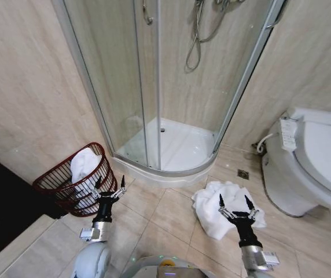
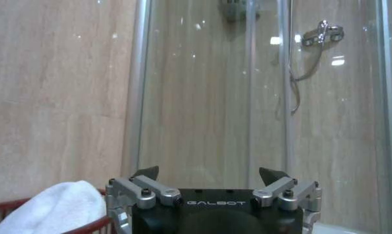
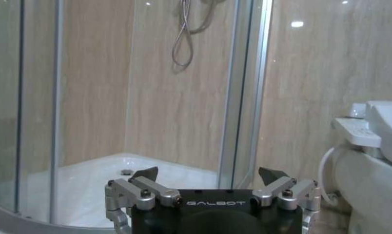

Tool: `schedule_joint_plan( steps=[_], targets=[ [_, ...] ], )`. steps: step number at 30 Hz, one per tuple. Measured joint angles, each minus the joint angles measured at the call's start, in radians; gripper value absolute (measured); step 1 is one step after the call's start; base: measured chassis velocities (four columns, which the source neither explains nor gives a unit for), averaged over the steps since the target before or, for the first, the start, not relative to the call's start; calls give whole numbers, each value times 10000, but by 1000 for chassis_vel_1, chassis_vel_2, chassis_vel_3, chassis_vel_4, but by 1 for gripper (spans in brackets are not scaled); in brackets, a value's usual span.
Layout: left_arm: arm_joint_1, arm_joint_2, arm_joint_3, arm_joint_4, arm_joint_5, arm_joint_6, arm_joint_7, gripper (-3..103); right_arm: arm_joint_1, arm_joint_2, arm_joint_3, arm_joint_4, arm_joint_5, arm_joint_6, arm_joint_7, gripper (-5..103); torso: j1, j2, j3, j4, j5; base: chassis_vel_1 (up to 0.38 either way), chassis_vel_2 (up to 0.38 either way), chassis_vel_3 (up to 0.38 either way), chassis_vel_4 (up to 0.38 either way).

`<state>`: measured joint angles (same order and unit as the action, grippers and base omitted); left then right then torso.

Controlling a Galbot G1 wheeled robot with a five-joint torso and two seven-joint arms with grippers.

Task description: Discard the used towel into the hamper.

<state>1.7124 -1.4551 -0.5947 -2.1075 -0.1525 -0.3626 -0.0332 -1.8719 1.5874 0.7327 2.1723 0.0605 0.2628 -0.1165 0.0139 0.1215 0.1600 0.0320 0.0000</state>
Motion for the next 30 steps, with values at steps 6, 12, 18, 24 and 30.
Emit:
schedule_joint_plan(
  steps=[6,12,18,24,30],
  targets=[
    [6,-4,-3,-1,-8,0,9,100,-5,7,-20,28,-6,-8,0,100,1,0,0,-1,0,-89,-96,91,90],
    [14,-26,6,38,-12,-22,26,100,-2,-5,-21,-17,-6,28,-1,100,1,0,0,0,0,-77,-75,97,89],
    [29,-30,18,39,-27,-28,35,100,-12,8,-27,24,-24,24,-14,100,0,0,0,-1,0,-85,-84,78,81],
    [33,-23,18,65,-81,-43,36,100,-20,32,-64,135,-39,-82,-39,100,1,0,0,0,-1,-105,-110,97,93],
    [43,-21,33,151,-125,-104,52,100,-45,24,-78,91,-41,-88,-65,100,1,0,0,0,0,-134,-124,133,118]
  ],
)
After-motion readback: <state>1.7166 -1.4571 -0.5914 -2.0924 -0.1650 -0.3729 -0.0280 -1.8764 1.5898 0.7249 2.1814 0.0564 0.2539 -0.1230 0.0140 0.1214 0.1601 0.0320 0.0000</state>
